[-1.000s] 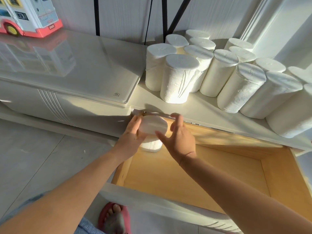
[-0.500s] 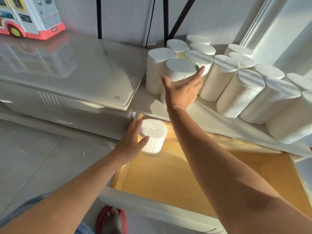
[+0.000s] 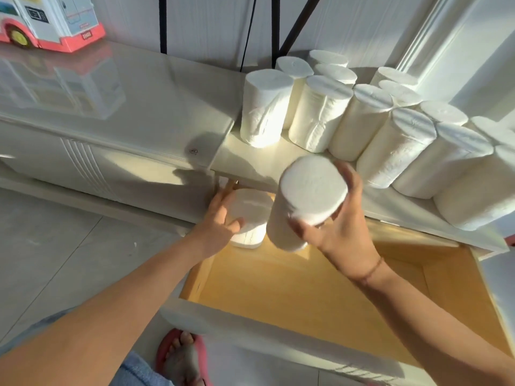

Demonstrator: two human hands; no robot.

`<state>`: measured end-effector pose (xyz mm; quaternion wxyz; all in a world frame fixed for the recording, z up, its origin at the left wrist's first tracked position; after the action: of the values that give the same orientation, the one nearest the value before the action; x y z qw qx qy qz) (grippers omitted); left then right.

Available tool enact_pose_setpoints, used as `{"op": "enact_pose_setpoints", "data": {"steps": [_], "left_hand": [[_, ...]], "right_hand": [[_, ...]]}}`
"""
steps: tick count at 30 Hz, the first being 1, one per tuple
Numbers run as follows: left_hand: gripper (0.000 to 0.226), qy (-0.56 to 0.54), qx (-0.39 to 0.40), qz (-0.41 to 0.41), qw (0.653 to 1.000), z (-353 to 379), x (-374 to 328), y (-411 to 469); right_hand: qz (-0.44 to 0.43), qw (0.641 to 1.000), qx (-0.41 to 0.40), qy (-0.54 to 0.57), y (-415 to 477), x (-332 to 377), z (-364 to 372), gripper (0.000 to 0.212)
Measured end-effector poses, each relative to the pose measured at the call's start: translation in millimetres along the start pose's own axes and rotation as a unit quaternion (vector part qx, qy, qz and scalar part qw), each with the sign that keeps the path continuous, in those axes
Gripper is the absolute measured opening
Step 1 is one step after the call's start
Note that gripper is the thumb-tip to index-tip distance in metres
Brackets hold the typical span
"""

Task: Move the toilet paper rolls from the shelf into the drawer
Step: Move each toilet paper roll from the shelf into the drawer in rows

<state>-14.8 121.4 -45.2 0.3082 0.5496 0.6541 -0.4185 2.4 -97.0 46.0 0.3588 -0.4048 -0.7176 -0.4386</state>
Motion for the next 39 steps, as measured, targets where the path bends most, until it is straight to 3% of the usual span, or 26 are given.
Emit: {"op": "enact_pose_setpoints", "data": {"steps": [3, 7, 12, 16, 18, 21, 24, 33, 39], "left_hand": [[0.068, -0.002, -0.008, 0.008, 1.000, 0.5, 0.3, 0.8], [0.068, 0.039, -0.005, -0.017, 0.999, 0.7, 2.6, 0.6], [0.071, 0.081, -0.009, -0.013, 0.997, 2.1, -2.6, -2.5], [0.069, 0.090, -0.008, -0.022, 0.996, 1.9, -3.7, -3.1], [0.068, 0.075, -0.005, -0.030, 0.997, 1.7, -3.9, -2.7], [0.065, 0.048, -0.006, -0.029, 0.998, 0.8, -4.7, -3.2], [0.062, 0.030, -0.004, -0.018, 0.999, 0.6, -4.9, -5.0], [0.069, 0.001, 0.001, -0.008, 1.000, -1.0, -5.7, -9.0], [0.073, 0.027, 0.017, -0.006, 0.999, -0.8, -8.2, -10.8]], "right_hand": [[0.058, 0.996, 0.063, -0.011, -36.4, -22.6, -2.6, 0.102], [0.189, 0.979, 0.062, -0.045, -44.3, -65.1, 9.3, 0.097], [0.189, 0.977, 0.039, -0.091, -41.7, -79.9, 27.4, 0.094], [0.251, 0.958, 0.089, -0.102, -53.8, -80.3, 21.3, 0.097], [0.329, 0.930, 0.137, -0.086, -56.0, -79.9, 9.9, 0.085], [0.494, 0.846, 0.198, 0.025, -53.6, -78.4, 4.0, 0.058], [0.581, 0.777, 0.190, 0.148, -54.5, -72.7, 15.0, 0.047], [0.587, 0.757, 0.134, 0.254, -49.1, -57.1, 72.8, 0.060], [0.581, 0.757, 0.108, 0.280, -47.6, -53.2, 89.5, 0.056]]}}
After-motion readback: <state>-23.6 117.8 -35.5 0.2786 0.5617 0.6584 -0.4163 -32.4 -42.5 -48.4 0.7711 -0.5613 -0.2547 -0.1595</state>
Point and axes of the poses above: each hand's wrist, its own y-axis towards the middle knuckle, its own z-axis out of the palm, x = y × z, the point moved 3 cm from there along y, towards the middle knuckle
